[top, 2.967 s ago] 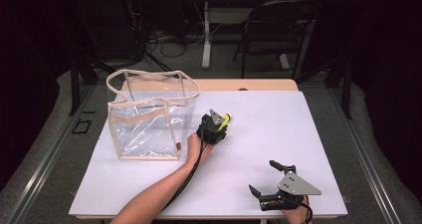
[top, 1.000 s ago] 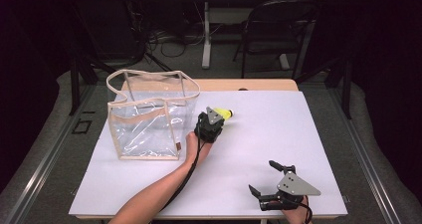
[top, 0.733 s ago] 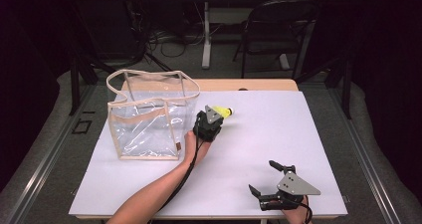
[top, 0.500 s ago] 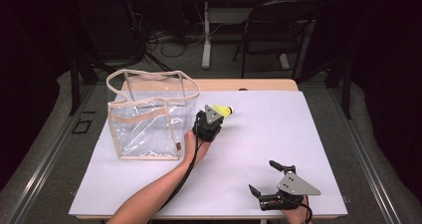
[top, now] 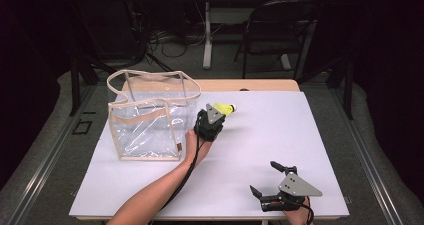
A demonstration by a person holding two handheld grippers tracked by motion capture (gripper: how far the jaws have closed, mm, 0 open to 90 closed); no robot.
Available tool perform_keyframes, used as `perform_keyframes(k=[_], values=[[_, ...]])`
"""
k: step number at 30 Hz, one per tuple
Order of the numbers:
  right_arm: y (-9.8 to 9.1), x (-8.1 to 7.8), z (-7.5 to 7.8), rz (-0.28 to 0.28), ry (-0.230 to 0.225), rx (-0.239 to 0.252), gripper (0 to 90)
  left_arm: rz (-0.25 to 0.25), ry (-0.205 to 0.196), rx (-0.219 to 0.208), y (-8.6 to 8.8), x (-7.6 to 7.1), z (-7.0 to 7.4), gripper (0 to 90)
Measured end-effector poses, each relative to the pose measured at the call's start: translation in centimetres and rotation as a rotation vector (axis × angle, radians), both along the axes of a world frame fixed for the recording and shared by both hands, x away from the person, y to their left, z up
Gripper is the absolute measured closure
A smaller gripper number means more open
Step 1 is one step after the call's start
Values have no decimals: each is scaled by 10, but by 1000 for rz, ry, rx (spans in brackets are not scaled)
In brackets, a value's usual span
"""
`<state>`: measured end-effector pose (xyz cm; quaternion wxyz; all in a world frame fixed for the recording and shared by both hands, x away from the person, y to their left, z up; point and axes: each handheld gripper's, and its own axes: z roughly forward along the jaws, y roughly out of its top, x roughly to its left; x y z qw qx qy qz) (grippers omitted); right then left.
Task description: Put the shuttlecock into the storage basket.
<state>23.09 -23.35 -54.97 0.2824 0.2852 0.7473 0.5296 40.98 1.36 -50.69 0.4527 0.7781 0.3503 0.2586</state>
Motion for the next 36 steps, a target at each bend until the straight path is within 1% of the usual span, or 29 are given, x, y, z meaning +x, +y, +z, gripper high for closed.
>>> perform_keyframes(k=[8, 10, 16, 36], values=[[0, 0, 0, -1, 1, 1, 13, -9, -18, 1, -2, -1, 9, 897], [0, 0, 0, 0, 0, 0, 12, -9, -26, -5, -3, -1, 11, 897], [0, 0, 0, 0, -1, 0, 12, -11, -39, 0, -3, 0, 17, 897], [0, 0, 0, 0, -1, -1, 13, -22, -62, -1, -4, 0, 28, 897]])
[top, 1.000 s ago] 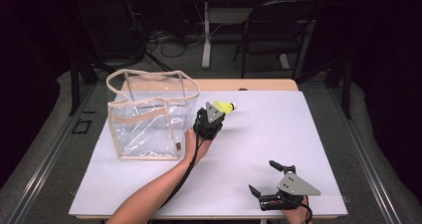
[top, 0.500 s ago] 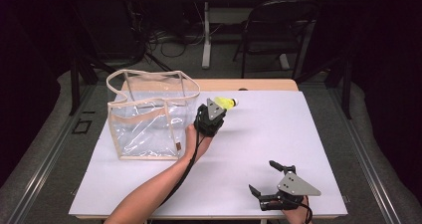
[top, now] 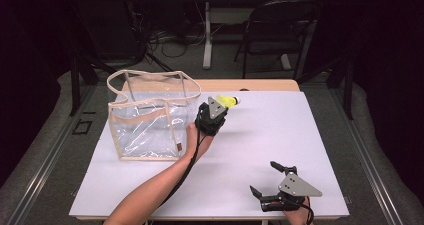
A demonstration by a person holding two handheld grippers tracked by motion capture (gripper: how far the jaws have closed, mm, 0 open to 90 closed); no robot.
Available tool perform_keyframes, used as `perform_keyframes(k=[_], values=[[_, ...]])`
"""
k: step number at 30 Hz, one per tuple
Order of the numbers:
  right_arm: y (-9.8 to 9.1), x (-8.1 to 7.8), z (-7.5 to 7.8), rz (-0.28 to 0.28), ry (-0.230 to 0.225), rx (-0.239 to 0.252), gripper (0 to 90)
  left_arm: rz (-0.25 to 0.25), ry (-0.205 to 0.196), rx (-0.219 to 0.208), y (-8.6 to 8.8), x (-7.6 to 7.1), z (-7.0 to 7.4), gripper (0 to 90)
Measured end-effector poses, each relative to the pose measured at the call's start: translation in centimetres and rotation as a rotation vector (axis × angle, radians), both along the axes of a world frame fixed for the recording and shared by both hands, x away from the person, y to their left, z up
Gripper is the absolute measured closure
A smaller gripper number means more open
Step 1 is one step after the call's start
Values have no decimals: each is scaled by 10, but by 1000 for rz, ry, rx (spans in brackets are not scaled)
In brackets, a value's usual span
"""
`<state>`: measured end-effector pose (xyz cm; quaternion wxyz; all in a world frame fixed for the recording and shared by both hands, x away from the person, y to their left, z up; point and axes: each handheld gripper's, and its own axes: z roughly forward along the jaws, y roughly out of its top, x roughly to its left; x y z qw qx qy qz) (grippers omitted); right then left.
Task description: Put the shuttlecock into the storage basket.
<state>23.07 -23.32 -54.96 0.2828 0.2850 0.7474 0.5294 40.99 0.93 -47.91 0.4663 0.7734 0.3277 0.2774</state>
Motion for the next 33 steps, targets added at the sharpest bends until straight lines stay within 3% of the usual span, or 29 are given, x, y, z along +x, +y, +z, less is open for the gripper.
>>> perform_keyframes(k=[33], values=[[0, 0, 0, -1, 0, 2, 14, -1, -46, -13, 1, 5, 26, 897]])
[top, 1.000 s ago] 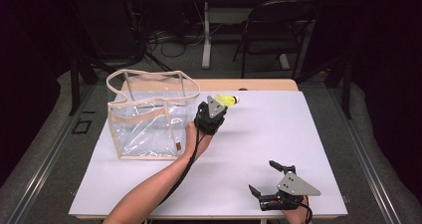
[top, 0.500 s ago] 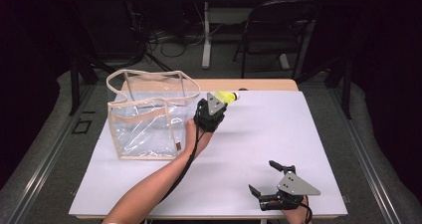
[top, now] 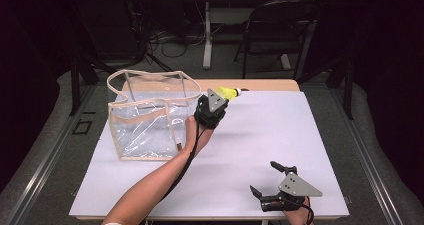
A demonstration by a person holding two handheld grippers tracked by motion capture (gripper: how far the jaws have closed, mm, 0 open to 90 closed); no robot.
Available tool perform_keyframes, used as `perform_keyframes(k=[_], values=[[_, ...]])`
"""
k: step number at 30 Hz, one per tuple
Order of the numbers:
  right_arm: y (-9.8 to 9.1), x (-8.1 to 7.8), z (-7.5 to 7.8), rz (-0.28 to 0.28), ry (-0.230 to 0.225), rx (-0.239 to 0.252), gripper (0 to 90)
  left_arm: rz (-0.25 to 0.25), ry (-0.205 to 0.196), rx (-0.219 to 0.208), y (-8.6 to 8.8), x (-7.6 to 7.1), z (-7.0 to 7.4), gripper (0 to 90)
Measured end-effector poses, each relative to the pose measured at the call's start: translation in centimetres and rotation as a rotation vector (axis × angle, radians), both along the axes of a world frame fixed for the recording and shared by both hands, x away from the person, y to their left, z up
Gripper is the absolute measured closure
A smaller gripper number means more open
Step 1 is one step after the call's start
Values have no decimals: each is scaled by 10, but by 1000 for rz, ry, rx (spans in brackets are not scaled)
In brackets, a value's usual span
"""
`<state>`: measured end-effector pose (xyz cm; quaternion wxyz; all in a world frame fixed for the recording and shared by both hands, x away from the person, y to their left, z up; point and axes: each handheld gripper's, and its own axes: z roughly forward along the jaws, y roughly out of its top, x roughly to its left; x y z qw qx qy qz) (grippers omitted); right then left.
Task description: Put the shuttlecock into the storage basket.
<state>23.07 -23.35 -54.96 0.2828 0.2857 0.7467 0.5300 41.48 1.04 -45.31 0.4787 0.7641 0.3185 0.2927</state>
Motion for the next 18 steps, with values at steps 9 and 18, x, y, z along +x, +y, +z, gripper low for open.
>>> perform_keyframes(k=[9, 18], values=[[0, 0, 0, 0, 1, -1, 14, -4, -8, 4, 0, 2, 6, 898], [0, 0, 0, -1, 0, -3, 14, -3, -14, -2, 2, 3, 11, 898]])
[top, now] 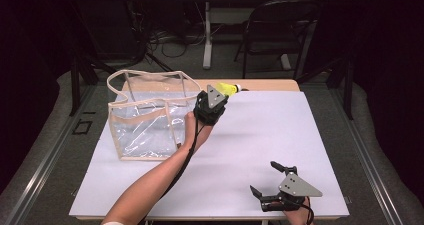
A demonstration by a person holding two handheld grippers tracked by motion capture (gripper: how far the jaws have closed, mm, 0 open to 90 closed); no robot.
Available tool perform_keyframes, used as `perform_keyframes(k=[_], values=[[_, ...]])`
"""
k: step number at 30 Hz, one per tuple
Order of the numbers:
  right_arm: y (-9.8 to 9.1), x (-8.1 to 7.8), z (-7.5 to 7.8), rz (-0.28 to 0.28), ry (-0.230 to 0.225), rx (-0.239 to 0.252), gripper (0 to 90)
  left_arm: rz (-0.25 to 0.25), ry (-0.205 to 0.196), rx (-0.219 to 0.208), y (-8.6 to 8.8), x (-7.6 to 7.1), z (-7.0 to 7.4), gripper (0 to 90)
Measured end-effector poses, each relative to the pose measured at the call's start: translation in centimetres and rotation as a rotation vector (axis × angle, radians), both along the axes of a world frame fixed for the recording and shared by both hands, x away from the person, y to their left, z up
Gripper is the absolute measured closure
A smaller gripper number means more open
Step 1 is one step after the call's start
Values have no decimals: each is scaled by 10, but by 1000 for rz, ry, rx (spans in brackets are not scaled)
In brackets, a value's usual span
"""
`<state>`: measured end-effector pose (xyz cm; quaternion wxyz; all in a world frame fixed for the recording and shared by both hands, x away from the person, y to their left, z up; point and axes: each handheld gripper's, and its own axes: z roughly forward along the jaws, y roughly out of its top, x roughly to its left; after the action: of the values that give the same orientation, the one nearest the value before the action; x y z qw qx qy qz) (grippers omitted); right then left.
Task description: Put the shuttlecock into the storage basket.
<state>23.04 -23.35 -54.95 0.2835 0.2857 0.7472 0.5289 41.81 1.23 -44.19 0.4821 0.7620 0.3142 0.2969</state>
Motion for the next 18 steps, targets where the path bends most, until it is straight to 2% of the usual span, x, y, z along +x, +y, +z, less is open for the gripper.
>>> perform_keyframes(k=[18], values=[[0, 0, 0, 1, 3, 0, 14, 3, -19, -4, 3, 3, 11, 898]])
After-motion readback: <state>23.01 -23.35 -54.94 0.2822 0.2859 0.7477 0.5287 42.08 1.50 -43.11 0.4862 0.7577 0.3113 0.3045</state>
